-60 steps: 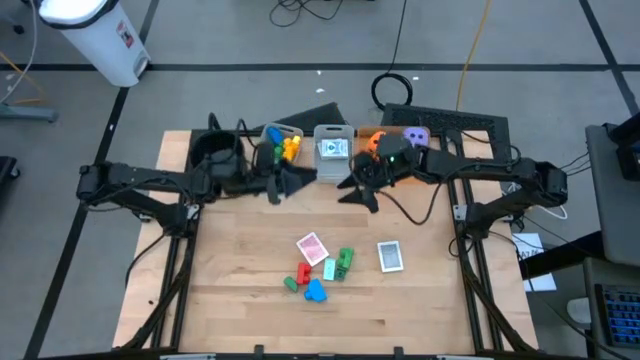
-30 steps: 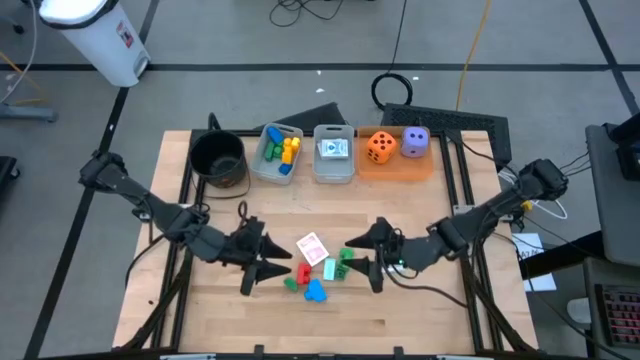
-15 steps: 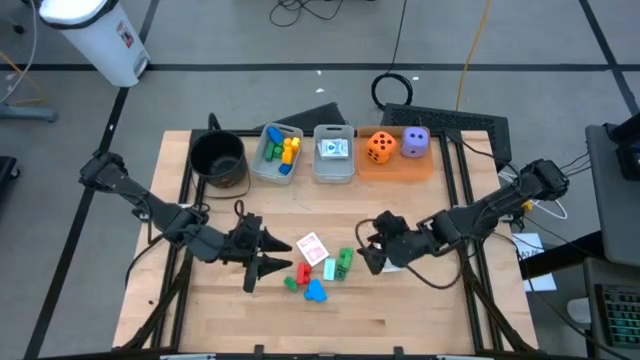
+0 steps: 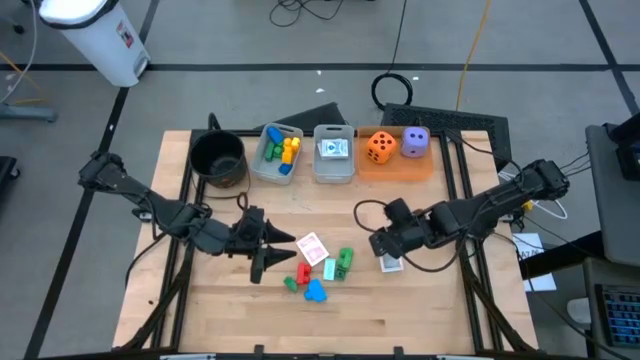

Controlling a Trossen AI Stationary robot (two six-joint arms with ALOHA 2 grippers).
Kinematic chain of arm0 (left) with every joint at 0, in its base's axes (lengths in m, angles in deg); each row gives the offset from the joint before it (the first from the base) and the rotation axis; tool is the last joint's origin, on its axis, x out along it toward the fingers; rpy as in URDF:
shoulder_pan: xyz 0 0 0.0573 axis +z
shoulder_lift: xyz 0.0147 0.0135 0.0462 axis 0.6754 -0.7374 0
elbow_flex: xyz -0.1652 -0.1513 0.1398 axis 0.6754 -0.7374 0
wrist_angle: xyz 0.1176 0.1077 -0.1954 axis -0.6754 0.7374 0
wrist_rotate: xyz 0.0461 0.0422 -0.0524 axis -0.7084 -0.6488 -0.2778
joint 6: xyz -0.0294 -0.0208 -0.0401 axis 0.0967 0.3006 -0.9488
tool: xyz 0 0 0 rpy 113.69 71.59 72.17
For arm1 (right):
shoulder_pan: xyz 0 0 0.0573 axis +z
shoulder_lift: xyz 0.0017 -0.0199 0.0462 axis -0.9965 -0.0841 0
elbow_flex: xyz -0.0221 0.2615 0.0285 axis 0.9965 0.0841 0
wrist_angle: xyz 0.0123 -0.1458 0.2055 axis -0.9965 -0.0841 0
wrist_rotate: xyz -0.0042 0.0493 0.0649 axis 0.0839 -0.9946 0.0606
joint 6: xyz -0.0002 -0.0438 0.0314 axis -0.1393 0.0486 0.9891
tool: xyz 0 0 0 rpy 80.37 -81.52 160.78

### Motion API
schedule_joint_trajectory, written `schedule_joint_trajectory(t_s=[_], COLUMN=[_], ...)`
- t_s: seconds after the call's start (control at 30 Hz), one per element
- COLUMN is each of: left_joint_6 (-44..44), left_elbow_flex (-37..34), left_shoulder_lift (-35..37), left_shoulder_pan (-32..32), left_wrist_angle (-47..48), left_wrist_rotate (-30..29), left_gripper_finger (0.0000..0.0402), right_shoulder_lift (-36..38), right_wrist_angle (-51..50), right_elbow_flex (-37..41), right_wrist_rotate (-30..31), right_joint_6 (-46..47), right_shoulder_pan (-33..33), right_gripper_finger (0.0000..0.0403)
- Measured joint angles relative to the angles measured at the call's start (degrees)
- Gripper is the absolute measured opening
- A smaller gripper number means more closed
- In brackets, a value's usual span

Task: Pick & Place Toys
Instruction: Put the black deck of cards into the right gray bin

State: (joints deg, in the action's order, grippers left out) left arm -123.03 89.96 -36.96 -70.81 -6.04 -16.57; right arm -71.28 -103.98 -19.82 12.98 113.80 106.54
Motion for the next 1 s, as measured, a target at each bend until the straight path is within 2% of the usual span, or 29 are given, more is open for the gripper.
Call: schedule_joint_trajectory(t_s=[0.1, 0.27, 0.5, 0.63, 0.8, 1.0], left_joint_6=[0.16, 0.56, 0.12, 0.04, -0.05, -0.03], left_elbow_flex=[0.0, -0.04, -0.04, -0.04, -0.04, -0.04], left_shoulder_lift=[0.0, 0.0, 0.0, 0.0, 0.0, 0.0], left_shoulder_pan=[0.16, 0.18, 0.18, 0.14, 0.12, 0.09], left_wrist_angle=[0.08, 1.41, 1.7, 1.7, 1.7, 1.68], left_wrist_rotate=[0.01, 0.03, 0.12, 0.37, 2.05, 2.61], left_gripper_finger=[0.0216, 0.0216, 0.0216, 0.0216, 0.0216, 0.0216], right_shoulder_lift=[-0.02, 0.24, 0.24, 0.24, 0.24, -0.58], right_wrist_angle=[-3.9, -2.8, 1.76, 2.29, 2.21, 3.74], right_elbow_flex=[0.0, 0.0, 0.01, 0.02, 0.02, 0.04], right_wrist_rotate=[1.14, 3.4, 3.08, 2.4, 1.34, -0.24], right_joint_6=[3.02, 3.34, -4.36, -3.65, -3.62, -2.6], right_shoulder_pan=[0.02, 0.04, 0.12, 0.11, 0.21, 1.81], right_gripper_finger=[0.0199, 0.02, 0.02, 0.0208, 0.025, 0.0343])
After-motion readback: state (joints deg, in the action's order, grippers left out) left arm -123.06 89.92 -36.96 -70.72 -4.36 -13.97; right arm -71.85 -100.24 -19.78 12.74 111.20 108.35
